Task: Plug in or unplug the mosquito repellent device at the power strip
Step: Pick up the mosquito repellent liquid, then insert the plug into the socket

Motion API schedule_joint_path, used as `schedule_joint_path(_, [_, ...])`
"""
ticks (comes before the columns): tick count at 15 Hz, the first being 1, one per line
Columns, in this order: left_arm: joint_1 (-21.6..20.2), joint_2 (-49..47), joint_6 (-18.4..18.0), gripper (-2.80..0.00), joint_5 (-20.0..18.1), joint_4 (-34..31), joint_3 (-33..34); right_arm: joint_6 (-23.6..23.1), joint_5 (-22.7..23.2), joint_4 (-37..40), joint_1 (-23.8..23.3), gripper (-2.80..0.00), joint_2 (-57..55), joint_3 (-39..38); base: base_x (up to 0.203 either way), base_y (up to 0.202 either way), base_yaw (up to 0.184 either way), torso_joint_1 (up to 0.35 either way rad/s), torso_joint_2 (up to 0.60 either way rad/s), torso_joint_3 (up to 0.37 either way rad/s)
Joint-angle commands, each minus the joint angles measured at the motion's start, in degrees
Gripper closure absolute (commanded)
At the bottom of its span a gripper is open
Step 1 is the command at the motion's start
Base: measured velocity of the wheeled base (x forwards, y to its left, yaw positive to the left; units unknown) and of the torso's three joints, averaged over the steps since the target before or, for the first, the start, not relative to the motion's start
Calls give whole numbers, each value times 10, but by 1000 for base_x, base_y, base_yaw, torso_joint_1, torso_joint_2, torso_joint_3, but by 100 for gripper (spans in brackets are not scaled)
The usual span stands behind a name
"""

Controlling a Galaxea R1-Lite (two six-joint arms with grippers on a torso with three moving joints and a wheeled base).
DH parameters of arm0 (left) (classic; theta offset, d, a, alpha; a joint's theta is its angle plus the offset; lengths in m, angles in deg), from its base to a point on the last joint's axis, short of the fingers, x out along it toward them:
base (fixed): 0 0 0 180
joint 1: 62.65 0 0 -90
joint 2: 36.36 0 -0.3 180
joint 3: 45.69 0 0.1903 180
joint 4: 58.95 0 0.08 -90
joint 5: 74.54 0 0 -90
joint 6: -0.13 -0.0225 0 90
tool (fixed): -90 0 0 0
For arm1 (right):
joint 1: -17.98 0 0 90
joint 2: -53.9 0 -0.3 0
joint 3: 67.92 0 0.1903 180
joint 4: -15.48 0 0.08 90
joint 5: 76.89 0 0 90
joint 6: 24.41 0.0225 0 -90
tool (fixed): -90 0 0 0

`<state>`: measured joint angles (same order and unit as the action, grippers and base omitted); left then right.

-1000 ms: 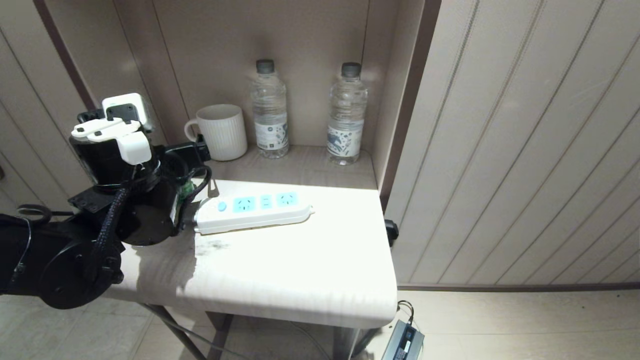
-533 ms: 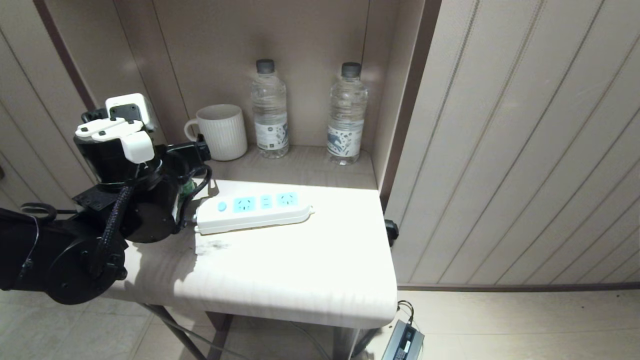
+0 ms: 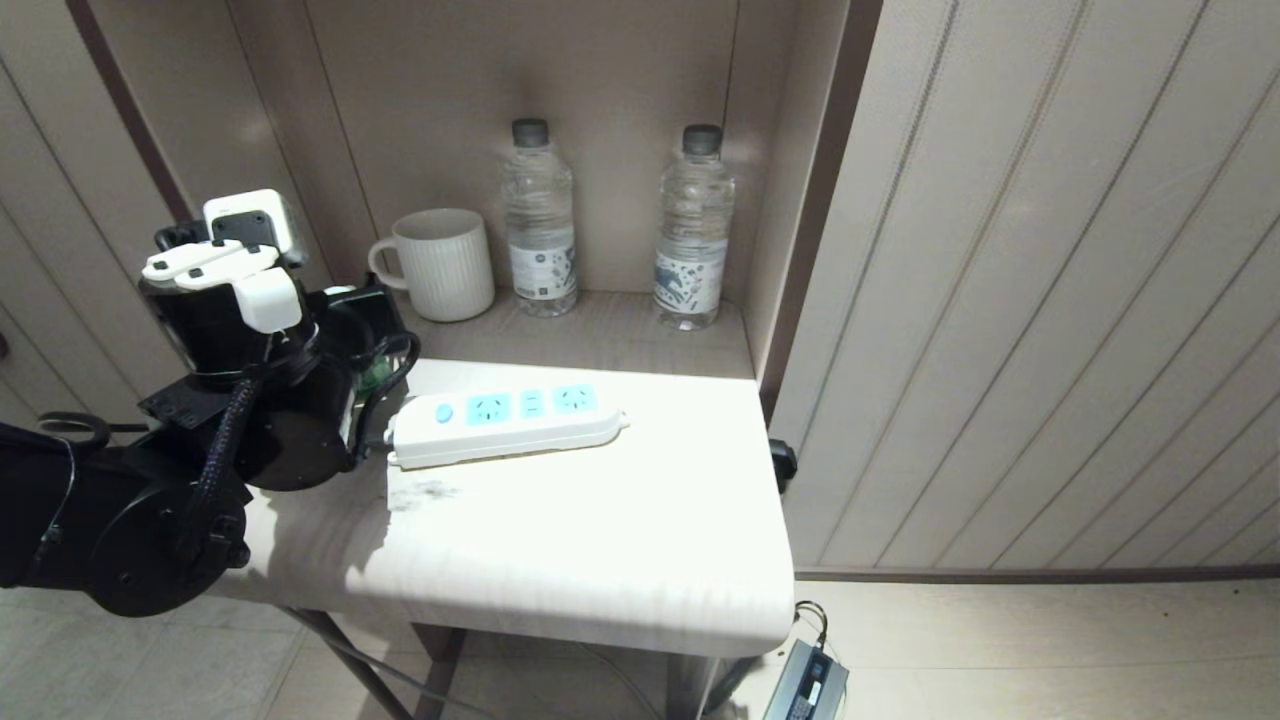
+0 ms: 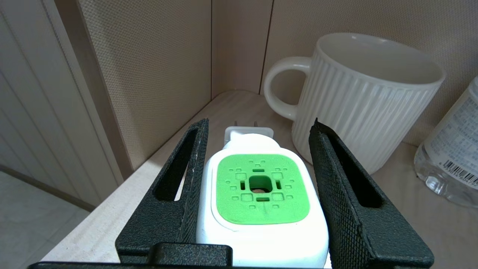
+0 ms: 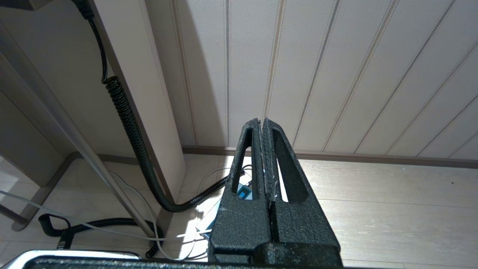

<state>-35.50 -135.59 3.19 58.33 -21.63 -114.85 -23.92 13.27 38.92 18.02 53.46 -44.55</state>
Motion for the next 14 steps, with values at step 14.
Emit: schedule_joint_path(14, [1, 188, -85, 0, -1, -182, -54, 0, 0, 0, 0, 0, -1, 0, 0, 0, 0, 0, 0, 0])
